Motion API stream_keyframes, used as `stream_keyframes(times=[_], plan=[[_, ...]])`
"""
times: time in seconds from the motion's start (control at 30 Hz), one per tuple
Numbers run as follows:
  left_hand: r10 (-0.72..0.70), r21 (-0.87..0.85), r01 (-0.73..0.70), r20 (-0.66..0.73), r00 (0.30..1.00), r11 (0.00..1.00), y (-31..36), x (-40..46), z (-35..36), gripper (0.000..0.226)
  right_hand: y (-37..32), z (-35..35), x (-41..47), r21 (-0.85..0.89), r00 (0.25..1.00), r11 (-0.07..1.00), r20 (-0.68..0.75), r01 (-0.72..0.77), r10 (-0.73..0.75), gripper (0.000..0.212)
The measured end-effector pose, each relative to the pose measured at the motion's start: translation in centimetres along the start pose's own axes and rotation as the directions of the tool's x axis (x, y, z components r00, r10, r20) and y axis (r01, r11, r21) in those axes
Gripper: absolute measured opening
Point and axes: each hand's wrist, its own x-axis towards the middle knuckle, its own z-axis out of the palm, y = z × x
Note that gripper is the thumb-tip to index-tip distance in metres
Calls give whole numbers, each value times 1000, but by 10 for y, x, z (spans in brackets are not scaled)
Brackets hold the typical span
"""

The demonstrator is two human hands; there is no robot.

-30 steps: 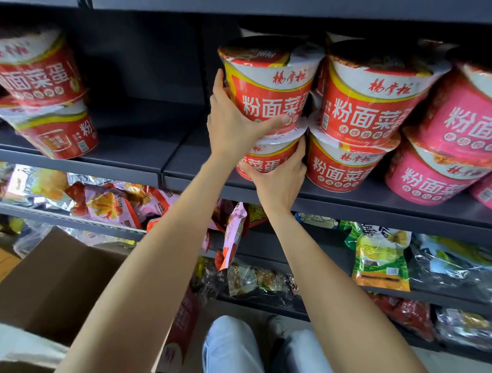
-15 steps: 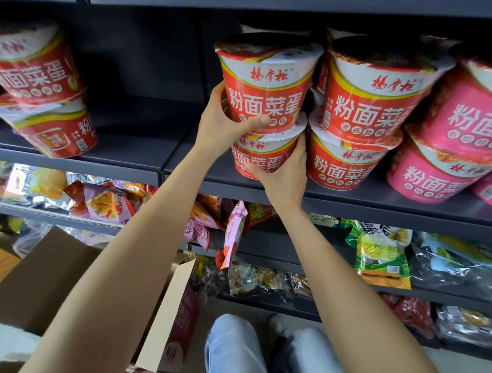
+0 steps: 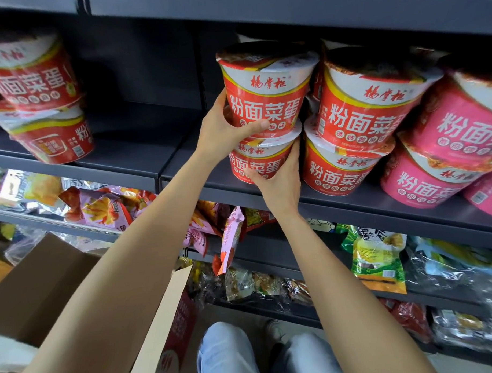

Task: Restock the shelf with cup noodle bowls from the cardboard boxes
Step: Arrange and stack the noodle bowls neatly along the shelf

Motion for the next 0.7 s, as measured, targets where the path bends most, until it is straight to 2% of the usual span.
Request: stream_keyframes(times=[0.13, 0.27, 0.37, 0.43, 0.5, 0.6, 0.7], plan=[[6, -17, -6, 8, 1000, 1000, -1, 0, -2, 97, -1, 1, -2, -16, 1000, 1000, -2, 2, -2, 110], [18, -7, -18, 11, 1000, 1000, 1, -4, 1, 91, -4, -2, -8, -22, 1000, 1000, -6, 3, -3, 104], [34, -3, -34, -46, 998, 999, 0, -22, 0, 85, -11, -9, -34, -15, 995, 1000, -99, 23, -25, 79], [55, 64, -46, -152, 987, 997, -1, -44, -11, 68, -18, -10, -54, 9, 970, 991, -202, 137, -133, 57], [114, 110, -88, -258, 959, 990, -5, -69, -30, 46, -25, -4, -67, 31, 943, 968, -234, 251, -237, 39], [168, 174, -104, -411, 896, 979, -18, -106, -73, 23, -47, 15, -73, 89, 946, 943, -86, 319, -312, 21], [131, 242, 10, -556, 821, 970, -47, -125, -128, 17, -77, 50, -70, 116, 907, 919, 153, 378, -393, 19]])
